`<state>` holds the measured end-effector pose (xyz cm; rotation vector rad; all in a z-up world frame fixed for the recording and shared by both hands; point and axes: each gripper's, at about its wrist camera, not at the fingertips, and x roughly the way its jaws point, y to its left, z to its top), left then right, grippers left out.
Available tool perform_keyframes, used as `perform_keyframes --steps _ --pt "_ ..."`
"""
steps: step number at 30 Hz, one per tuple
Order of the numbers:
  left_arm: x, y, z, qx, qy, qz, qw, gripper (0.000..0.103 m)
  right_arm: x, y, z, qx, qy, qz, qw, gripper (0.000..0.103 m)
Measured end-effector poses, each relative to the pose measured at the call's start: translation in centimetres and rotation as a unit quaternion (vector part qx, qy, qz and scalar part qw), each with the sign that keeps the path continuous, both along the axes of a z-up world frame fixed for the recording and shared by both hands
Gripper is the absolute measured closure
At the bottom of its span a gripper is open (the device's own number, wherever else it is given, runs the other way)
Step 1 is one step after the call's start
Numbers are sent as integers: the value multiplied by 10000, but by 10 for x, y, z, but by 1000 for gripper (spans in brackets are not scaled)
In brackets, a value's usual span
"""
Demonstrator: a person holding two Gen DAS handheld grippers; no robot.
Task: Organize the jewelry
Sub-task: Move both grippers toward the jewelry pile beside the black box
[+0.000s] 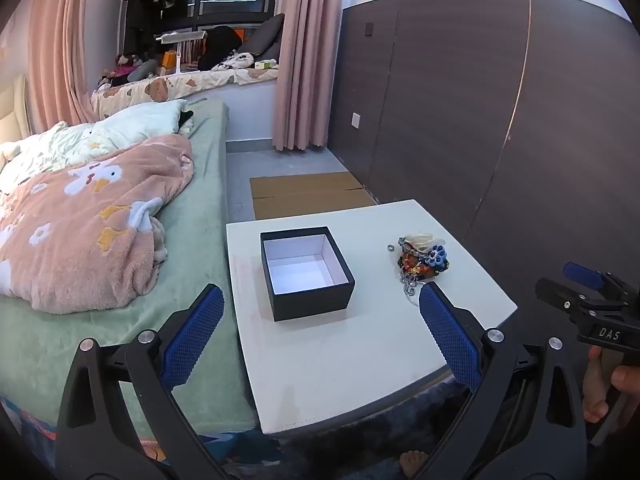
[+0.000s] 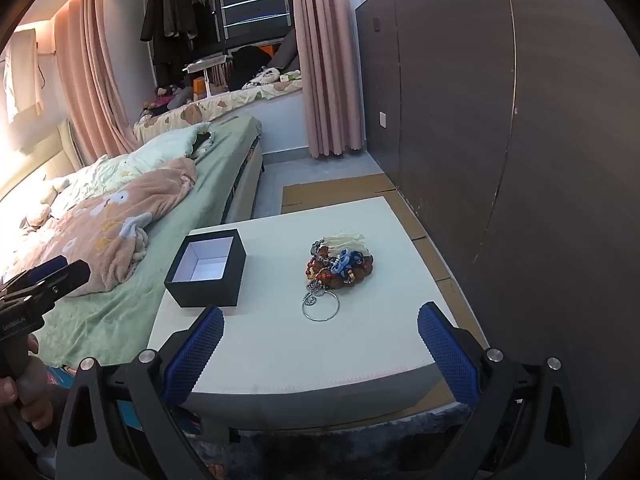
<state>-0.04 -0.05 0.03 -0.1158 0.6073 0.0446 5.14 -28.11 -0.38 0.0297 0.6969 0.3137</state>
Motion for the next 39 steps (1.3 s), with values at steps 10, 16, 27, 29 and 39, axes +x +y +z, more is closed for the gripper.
perform_keyframes --steps 10,16,27,29,39 --pt "0 0 0 -31 28 -6 10000 5 -2 2 0 -124 -41 -54 9999 8" --pt "0 0 0 -21 39 -5 10000 5 -1 3 0 -167 -53 -37 9998 8" --pt "1 0 0 -7 32 -8 10000 5 -2 4 0 -207 -70 -23 9998 11" --pt "1 0 0 6 67 13 10000 5 -2 4 -2 -241 -48 30 9997 12" --pt "13 3 -15 -32 182 -46 9998 5 10 -9 -8 193 182 -24 9996 8"
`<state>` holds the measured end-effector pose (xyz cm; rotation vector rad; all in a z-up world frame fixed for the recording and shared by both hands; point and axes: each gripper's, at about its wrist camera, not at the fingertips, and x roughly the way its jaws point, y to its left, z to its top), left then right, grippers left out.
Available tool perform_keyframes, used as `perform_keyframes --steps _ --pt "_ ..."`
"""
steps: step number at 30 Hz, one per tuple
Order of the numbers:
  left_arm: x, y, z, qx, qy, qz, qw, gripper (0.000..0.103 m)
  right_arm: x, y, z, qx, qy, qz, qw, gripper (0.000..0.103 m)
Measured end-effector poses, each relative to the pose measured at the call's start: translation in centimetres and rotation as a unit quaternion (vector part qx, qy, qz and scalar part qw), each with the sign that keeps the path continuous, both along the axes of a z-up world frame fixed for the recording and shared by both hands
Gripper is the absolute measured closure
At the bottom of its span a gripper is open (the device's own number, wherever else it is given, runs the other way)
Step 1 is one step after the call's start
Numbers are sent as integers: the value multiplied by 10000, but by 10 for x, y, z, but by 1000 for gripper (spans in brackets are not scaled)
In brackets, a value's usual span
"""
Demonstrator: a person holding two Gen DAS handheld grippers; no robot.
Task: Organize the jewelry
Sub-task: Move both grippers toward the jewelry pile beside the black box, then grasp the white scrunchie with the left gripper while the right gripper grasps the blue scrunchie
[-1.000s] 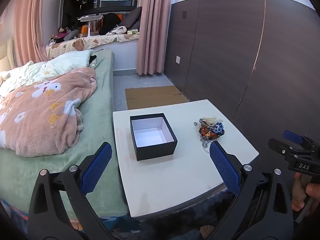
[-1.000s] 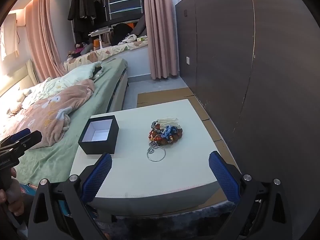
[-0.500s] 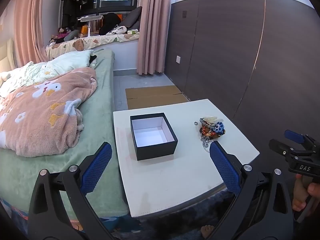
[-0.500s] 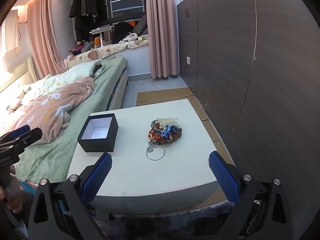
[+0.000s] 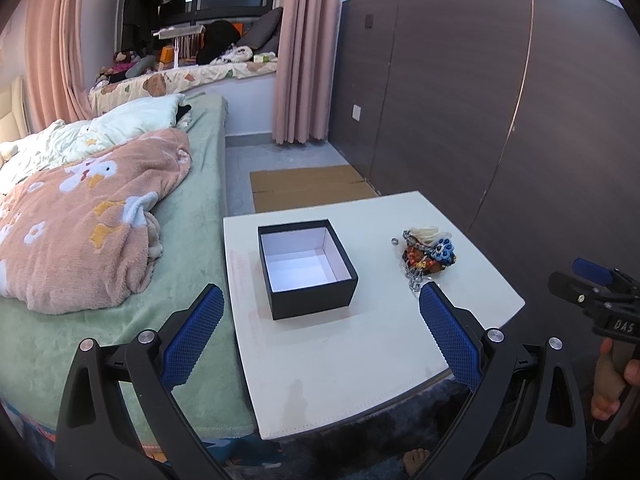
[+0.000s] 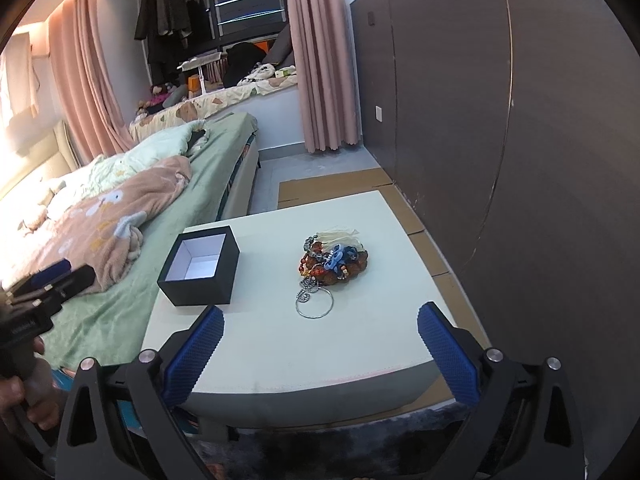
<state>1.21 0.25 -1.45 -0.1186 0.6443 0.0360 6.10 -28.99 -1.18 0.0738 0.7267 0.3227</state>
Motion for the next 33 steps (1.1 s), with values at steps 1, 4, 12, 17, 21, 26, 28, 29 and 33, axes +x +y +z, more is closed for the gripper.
perform_keyframes --steps 1,4,12,17,21,26,28,29,33 --pt "1 0 0 -58 30 -13 10000 5 2 -1 -1 61 28 -8 10000 8" --pt "8 -9 2 -79 78 -91 9999 5 9 -5 -5 212 121 -82 9997 8" --pt "38 -34 10 31 170 -364 9992 5 33 -16 -8 552 176 -305 9979 8" --pt "68 -50 11 24 236 -560 9981 5 53 -35 -16 791 286 -609 9946 8" --pt "93 -63 5 -36 369 -730 9966 6 70 -50 -31 946 446 -788 9914 9" --pt "121 -83 -4 7 537 -934 9942 11 87 -64 -46 1151 680 -842 9874 18" --pt "133 -91 -6 -41 619 -1012 9929 13 93 -69 -51 1204 723 -924 9858 18" --pt "139 -93 -7 -63 656 -1047 9923 16 95 -72 -53 1257 756 -946 9846 19" --pt "161 -108 -12 -128 797 -1228 9891 20 106 -83 -64 1404 883 -1068 9803 23"
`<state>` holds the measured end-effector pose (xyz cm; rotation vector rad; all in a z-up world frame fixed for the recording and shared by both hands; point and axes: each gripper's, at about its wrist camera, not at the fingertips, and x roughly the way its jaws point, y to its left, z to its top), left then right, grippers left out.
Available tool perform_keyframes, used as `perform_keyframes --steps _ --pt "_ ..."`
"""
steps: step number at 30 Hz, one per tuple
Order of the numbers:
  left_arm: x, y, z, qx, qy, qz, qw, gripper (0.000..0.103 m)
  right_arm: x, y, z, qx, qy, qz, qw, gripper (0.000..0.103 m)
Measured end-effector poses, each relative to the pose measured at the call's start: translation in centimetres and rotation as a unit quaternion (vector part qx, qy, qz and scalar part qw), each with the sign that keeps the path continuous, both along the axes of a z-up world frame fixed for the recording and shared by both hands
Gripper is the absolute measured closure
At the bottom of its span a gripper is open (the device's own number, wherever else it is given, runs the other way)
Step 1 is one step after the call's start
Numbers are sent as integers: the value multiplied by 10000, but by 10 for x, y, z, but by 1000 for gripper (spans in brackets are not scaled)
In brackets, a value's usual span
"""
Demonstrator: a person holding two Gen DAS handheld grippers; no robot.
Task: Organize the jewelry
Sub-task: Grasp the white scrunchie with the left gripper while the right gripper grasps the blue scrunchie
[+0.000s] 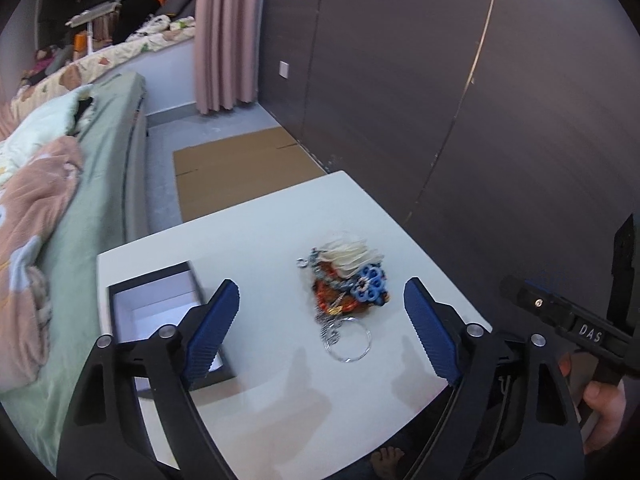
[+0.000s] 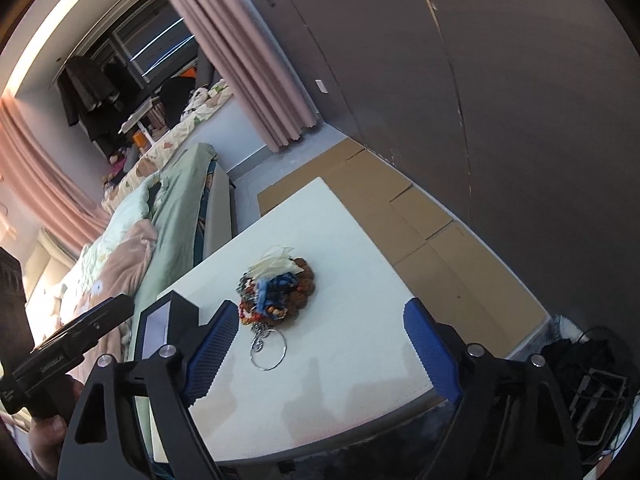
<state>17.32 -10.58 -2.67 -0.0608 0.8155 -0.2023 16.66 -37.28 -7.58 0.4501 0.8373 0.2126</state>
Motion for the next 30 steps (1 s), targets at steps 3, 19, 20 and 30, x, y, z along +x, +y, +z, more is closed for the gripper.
perform_keyframes --steps 3,19,20,30 --pt "15 -12 -3 -24 66 -161 9998 21 9 -9 -9 225 147 -38 9996 26" --pt "91 -56 -58 -171 661 -621 9957 28 30 -24 -45 462 655 -407 9960 28" --pt "91 -57 -61 -177 659 -646 9956 28 31 -24 -46 436 679 -408 9959 28" --pt "106 -47 -93 -183 1112 -488 9924 99 48 -5 -50 -64 769 -416 9962 30"
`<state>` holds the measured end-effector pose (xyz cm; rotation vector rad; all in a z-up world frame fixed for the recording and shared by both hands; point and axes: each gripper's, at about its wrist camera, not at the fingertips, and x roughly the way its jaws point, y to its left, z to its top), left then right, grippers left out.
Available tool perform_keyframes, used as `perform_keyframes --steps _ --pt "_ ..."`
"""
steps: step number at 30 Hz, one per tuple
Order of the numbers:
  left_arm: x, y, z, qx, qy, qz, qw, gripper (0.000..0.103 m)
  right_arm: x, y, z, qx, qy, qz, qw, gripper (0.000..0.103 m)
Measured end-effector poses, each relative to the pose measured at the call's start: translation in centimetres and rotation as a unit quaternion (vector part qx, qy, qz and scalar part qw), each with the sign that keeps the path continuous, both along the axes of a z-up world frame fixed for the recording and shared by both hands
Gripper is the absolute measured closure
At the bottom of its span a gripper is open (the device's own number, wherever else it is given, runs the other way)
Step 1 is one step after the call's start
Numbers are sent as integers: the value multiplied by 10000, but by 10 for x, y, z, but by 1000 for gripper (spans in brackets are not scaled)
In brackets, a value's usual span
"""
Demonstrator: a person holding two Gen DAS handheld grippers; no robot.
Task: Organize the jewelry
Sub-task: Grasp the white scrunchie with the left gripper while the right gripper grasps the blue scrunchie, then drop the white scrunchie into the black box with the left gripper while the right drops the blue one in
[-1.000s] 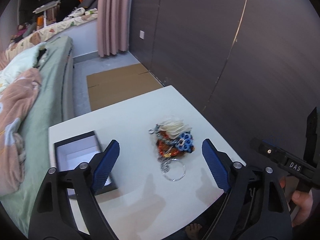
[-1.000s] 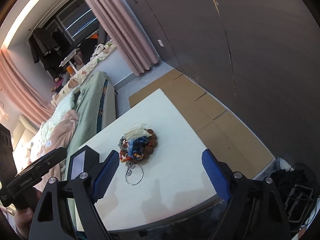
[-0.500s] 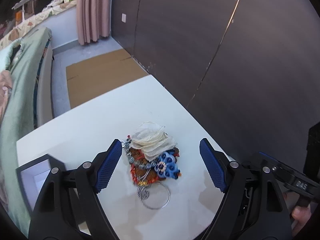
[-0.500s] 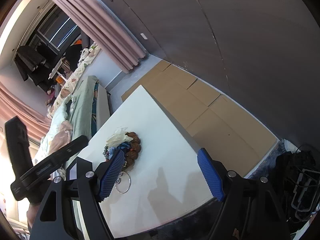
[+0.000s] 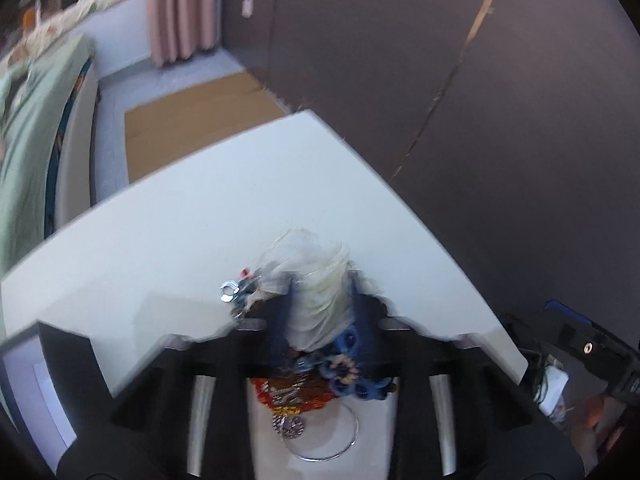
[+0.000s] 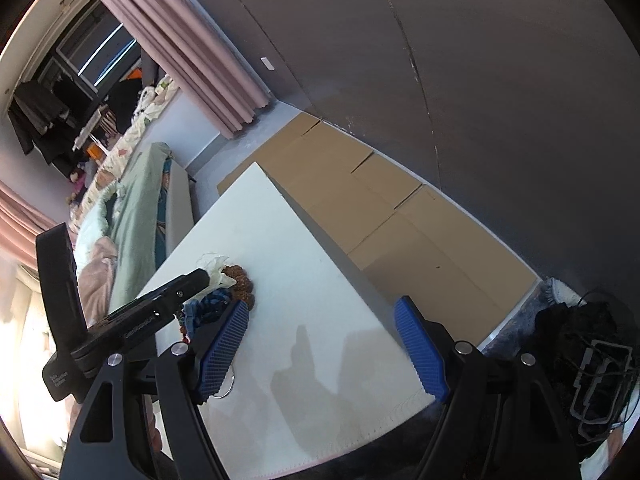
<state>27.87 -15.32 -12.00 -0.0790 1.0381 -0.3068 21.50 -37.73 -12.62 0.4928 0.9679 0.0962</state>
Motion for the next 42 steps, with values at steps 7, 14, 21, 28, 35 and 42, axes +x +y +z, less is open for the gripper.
perform_keyframes --steps 7,14,21,28,35,42 --pt "-17 33 37 -650 -288 184 9973 99 17 30 13 -83 -98 354 9993 38" --pt "-35 67 68 -951 -613 351 9930 99 28 65 17 -13 -20 867 9962 41" --pt "-55 101 98 -1052 -925 638 9881 99 37 103 16 -138 110 1338 9909 43" --pt "-76 138 119 -1069 -1170 909 9832 99 52 133 -3 -319 535 1692 9836 90" --pt "-100 180 128 -1046 -1274 1270 9781 99 39 143 30 -197 -36 1879 9820 92" --pt "-122 214 119 -1154 -1228 1622 9723 99 31 162 69 -143 -528 2143 9752 92"
